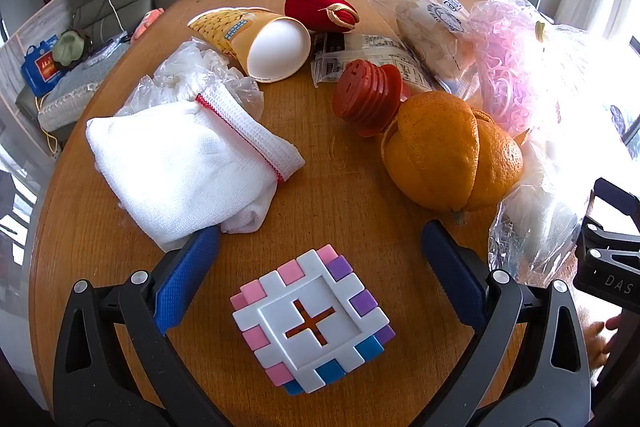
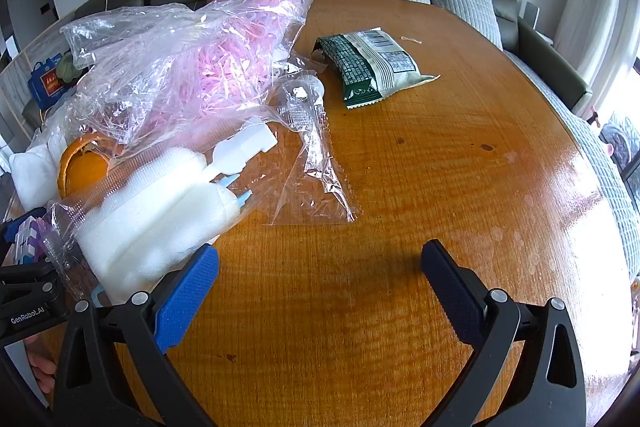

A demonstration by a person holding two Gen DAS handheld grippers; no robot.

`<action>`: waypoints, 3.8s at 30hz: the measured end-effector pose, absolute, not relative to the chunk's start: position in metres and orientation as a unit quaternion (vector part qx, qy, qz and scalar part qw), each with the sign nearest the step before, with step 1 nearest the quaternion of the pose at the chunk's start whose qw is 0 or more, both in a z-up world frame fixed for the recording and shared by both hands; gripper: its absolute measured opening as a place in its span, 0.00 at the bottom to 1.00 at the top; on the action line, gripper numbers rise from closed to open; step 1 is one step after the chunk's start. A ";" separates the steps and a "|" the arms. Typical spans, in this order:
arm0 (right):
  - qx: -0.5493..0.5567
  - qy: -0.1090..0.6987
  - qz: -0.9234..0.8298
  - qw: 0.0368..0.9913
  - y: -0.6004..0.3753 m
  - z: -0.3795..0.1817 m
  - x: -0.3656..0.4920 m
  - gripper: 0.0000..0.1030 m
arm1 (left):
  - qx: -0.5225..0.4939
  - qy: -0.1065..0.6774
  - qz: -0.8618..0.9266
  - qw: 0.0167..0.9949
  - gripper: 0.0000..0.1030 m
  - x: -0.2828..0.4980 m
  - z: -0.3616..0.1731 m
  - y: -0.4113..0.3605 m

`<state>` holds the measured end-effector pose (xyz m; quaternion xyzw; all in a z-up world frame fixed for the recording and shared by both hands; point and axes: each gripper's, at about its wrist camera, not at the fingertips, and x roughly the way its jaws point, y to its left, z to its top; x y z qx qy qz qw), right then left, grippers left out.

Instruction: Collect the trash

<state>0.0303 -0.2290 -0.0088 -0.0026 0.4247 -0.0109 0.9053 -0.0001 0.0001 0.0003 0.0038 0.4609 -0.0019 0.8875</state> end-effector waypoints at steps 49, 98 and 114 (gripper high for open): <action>-0.002 0.425 -0.011 0.905 -0.229 -0.009 0.031 0.98 | 0.004 0.461 -0.002 0.887 0.95 0.000 0.000 0.000; 0.021 0.383 0.071 0.921 -0.231 0.085 0.010 0.98 | -0.114 0.483 0.023 0.868 0.95 0.014 0.048 0.092; -0.042 0.447 0.099 0.888 -0.204 0.066 0.097 0.49 | -0.164 0.489 0.011 0.857 0.10 0.007 0.038 0.084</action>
